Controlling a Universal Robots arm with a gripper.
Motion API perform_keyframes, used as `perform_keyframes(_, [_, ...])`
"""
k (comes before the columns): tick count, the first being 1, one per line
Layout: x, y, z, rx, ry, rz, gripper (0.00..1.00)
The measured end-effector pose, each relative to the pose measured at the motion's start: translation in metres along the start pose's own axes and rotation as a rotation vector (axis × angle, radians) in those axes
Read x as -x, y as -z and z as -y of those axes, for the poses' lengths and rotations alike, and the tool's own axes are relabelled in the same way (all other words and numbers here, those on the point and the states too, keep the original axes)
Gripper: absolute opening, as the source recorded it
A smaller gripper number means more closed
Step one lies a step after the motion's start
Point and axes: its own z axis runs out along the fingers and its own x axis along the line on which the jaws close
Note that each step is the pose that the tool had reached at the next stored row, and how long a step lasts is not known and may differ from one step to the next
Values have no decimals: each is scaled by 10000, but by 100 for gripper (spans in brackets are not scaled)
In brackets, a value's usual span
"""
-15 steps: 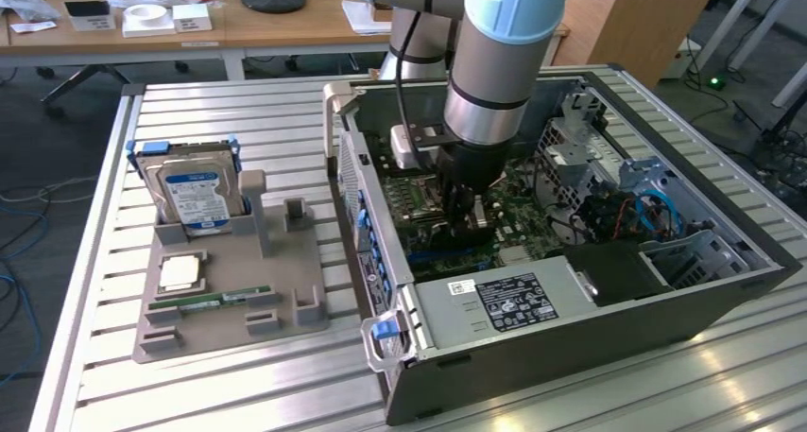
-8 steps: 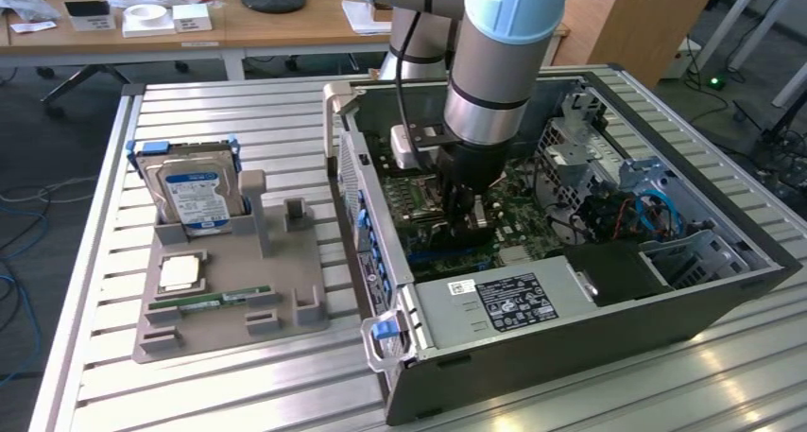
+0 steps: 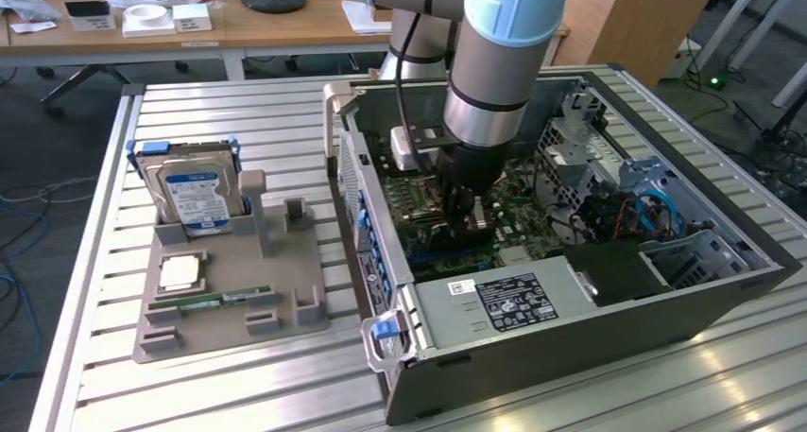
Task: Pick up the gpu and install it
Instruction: 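Insert the gpu into the slot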
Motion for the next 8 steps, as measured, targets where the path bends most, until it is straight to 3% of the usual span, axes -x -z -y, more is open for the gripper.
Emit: perform_keyframes(8, [-1, 3, -1, 6, -1, -7, 27])
